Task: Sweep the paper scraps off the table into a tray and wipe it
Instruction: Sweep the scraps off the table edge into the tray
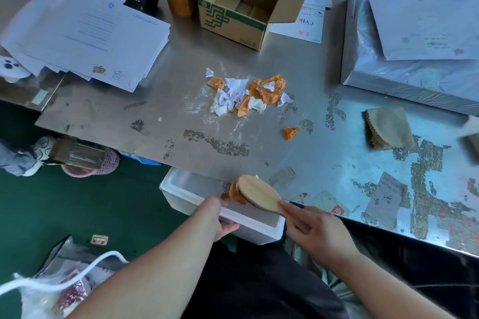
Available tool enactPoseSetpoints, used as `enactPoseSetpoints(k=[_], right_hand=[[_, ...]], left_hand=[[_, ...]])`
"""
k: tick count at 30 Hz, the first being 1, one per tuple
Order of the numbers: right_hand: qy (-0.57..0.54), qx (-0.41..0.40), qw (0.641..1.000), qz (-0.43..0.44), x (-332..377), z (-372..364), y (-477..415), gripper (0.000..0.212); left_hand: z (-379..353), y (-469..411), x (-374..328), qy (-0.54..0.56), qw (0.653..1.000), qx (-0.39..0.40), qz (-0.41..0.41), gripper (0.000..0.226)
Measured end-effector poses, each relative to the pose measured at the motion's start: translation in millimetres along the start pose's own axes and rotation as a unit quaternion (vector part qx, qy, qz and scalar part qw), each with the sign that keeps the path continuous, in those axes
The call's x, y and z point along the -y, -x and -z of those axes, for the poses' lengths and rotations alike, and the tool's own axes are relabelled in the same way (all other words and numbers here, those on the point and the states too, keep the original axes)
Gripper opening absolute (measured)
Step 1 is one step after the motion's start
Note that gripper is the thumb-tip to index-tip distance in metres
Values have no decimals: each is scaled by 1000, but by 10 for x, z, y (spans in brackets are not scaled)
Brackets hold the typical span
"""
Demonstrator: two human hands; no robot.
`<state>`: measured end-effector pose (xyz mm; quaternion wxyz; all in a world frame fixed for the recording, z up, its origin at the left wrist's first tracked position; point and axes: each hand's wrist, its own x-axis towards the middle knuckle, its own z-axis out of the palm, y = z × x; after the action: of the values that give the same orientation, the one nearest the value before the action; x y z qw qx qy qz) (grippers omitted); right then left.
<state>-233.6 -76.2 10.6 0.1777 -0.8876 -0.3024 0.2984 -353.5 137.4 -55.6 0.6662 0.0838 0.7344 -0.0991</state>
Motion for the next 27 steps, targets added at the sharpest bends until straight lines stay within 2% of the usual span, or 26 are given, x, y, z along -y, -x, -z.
enactPoseSetpoints(k=[8, 11, 14, 18, 22, 27], right_hand=[[21, -18, 999, 32, 33, -44, 170, 44], [1, -49, 998, 29, 55, 11, 132, 46], [-37, -79, 996, -6, 103, 134, 1, 47], [-94, -107, 987, -76, 115, 377, -370, 34], [-95, -133, 979, -120, 73, 581, -789, 42], [-36, -71, 986, -145, -64, 678, -1119, 43]], left_hand=[[35, 7, 12, -12, 1000, 4, -5, 24], [22, 15, 24, -5, 1000, 13, -7, 16], [15, 6, 15, -9, 1000, 6, -1, 18], [30, 6, 5, -24, 1000, 4, -1, 25], [31, -2, 15, -28, 1000, 5, -10, 25], [1, 15, -5, -39, 999, -18, 5, 26]])
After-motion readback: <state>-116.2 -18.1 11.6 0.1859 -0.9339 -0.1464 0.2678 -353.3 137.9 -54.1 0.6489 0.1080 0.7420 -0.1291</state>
